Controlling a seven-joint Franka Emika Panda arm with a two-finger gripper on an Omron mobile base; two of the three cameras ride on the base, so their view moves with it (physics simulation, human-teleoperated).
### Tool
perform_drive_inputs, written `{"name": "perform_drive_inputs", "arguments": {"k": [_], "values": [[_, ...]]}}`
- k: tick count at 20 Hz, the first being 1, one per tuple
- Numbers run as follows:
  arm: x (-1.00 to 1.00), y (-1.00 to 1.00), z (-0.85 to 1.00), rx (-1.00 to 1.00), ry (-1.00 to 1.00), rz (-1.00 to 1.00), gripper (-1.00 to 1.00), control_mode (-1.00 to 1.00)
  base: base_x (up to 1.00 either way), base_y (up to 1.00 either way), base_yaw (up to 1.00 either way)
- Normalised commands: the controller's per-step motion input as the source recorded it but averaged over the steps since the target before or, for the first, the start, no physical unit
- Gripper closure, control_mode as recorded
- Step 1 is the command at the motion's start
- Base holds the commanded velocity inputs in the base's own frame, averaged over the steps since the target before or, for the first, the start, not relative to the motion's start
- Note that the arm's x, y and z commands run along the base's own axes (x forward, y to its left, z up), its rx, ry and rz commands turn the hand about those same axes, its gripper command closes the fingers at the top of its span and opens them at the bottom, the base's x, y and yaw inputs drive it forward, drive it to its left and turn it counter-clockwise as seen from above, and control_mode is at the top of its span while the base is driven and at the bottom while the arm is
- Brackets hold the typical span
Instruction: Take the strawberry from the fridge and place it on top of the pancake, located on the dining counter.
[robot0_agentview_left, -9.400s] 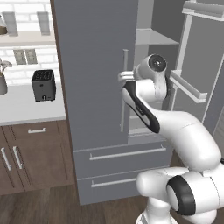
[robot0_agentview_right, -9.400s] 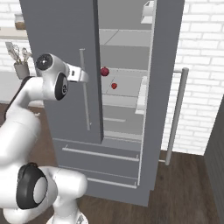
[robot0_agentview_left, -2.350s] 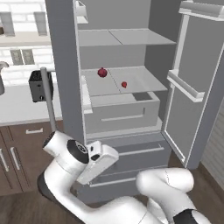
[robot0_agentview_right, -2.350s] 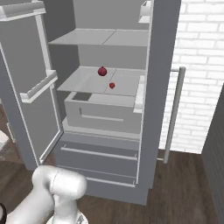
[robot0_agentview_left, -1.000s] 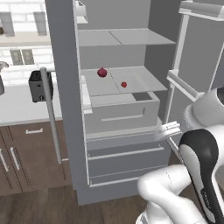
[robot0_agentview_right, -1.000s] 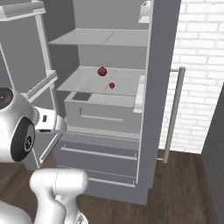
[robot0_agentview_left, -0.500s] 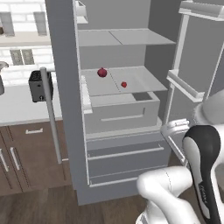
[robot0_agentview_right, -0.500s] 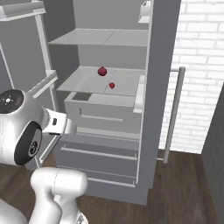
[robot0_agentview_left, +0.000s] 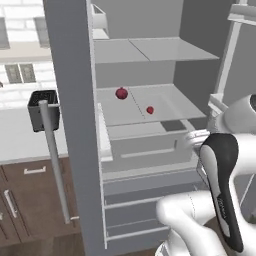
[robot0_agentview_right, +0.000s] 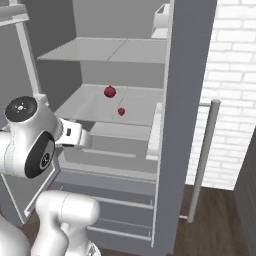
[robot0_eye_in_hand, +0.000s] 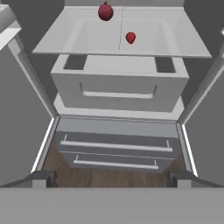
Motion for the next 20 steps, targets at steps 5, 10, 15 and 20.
{"name": "perform_drive_inputs", "arguments": {"k": [5,10,15,20], "values": [[0.00,0.00,0.00,0.00,0.00,0.00,-1.00,1.00,1.00,0.00,0.00],[0.00,0.00,0.00,0.00,0.00,0.00,-1.00,1.00,0.96,0.00,0.00],[0.64,0.00,0.00,0.00,0.00,0.00,-1.00,-1.00,0.14,0.00,0.00],[0.79,0.00,-0.05,0.00,0.00,0.00,-1.00,-1.00,0.00,0.00,0.00]]}}
